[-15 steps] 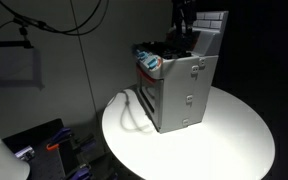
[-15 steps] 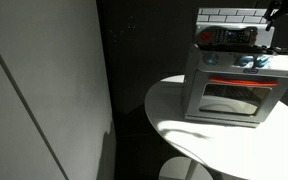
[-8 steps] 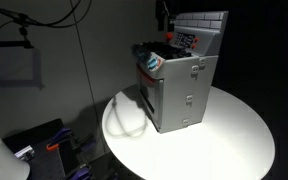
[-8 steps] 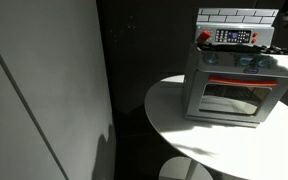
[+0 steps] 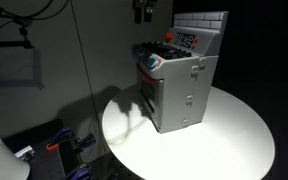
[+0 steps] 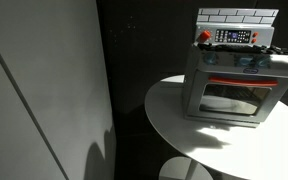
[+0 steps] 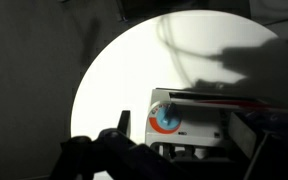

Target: Press the orange button on the stove

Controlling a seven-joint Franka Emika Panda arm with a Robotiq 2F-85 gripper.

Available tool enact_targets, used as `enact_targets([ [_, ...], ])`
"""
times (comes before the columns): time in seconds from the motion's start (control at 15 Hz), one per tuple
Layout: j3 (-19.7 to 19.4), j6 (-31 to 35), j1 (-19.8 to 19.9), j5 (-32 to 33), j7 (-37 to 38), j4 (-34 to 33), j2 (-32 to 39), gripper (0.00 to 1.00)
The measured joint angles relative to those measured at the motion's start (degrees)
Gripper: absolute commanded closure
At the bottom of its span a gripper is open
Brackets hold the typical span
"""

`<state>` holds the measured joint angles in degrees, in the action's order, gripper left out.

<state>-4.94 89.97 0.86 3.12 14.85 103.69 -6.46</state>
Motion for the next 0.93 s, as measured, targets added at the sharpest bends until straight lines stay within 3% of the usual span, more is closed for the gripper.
enact_targets([
  [0.93, 1.63, -0.62, 0.00, -0.37, -2.36, 11.69, -11.12, 0.00],
])
